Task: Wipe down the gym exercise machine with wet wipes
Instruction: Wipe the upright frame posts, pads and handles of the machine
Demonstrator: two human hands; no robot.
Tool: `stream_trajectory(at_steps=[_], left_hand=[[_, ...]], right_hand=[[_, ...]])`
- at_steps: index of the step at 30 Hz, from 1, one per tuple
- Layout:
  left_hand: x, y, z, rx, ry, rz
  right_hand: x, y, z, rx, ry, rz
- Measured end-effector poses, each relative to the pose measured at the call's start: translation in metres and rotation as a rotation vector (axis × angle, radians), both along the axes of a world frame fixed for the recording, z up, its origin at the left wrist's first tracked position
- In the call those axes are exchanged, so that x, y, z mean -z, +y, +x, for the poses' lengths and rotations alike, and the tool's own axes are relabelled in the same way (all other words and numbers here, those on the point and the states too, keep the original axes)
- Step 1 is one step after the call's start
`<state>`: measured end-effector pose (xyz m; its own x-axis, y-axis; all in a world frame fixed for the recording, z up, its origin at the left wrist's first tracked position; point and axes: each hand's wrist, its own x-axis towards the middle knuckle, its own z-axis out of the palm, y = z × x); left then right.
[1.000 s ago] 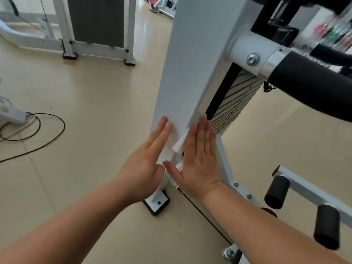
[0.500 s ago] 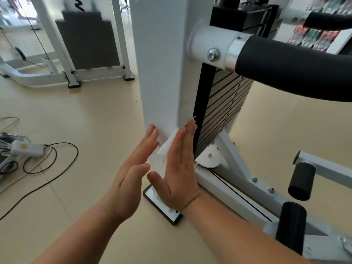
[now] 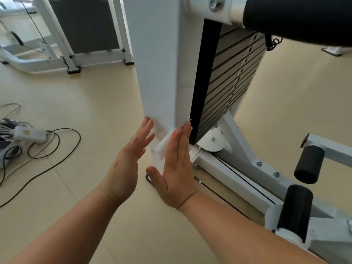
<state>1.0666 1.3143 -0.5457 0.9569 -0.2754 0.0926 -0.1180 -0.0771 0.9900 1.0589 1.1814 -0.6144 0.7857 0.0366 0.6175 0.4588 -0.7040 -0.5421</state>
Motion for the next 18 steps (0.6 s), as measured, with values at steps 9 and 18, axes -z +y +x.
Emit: stream_trajectory(at_steps=[9, 18], left_hand=[[0.05, -0.001, -0.002, 0.069, 0.129, 0.139], [0.063, -0.004, -0.001, 0.07, 0.13, 0.223]], right_hand=[[0.08, 0.042, -0.022, 0.035, 0.482, 0.459], [0.14, 0.034, 0.004, 0.094, 0.786, 0.915]])
